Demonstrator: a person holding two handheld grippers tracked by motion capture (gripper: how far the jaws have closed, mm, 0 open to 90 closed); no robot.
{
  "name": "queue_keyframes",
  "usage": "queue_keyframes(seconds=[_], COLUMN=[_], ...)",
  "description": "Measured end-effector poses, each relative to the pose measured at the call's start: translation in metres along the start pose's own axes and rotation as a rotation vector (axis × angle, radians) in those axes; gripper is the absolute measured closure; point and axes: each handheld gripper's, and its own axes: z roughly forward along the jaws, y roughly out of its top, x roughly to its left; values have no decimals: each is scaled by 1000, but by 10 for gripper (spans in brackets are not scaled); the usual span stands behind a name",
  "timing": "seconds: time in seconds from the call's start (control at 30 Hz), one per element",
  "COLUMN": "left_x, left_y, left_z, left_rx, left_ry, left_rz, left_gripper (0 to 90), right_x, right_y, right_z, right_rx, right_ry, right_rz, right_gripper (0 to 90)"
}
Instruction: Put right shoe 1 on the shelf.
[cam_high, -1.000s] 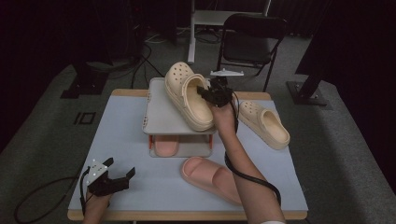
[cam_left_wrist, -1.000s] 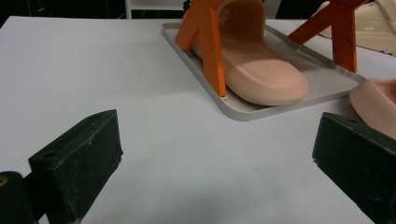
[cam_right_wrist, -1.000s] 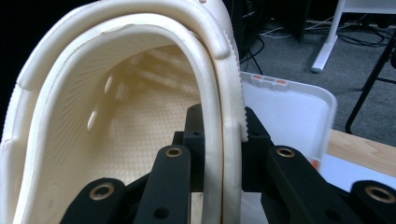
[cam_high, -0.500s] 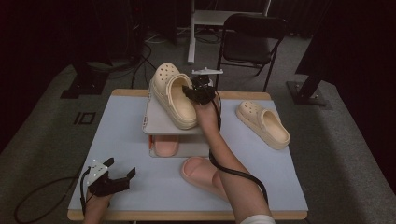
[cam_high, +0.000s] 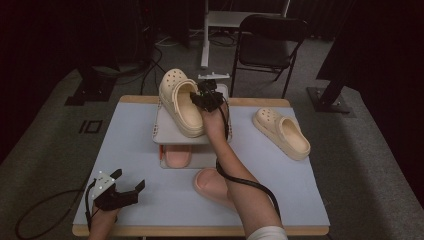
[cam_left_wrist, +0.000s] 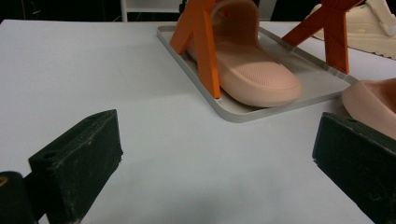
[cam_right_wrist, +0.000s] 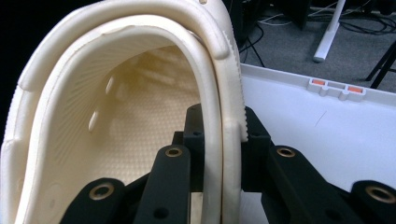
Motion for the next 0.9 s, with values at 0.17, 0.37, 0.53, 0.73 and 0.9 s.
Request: queue_keyframes(seconds=[0.17, 0.37, 0.53, 0.73, 0.9], left_x=[0, -1, -2, -2, -3], left_y=[0, 0, 0, -1, -1], left_z=[0, 1, 1, 2, 3], left_rx=[-1, 6, 7, 10, 10], left_ry=[-1, -5, -8, -14, -7], left_rz=[-1, 3, 7, 6, 8], left_gripper=[14, 14, 15, 14, 14], right_x=[-3, -2, -1, -3, -9], right_y=[-1, 0, 2, 3, -3], right_z=[3, 5, 4, -10, -27], right_rx=[10, 23, 15, -10, -20], right_ry=[-14, -14, 13, 33, 47], right_rz=[20, 28, 42, 22, -21], right_gripper=[771, 764, 739, 695, 670])
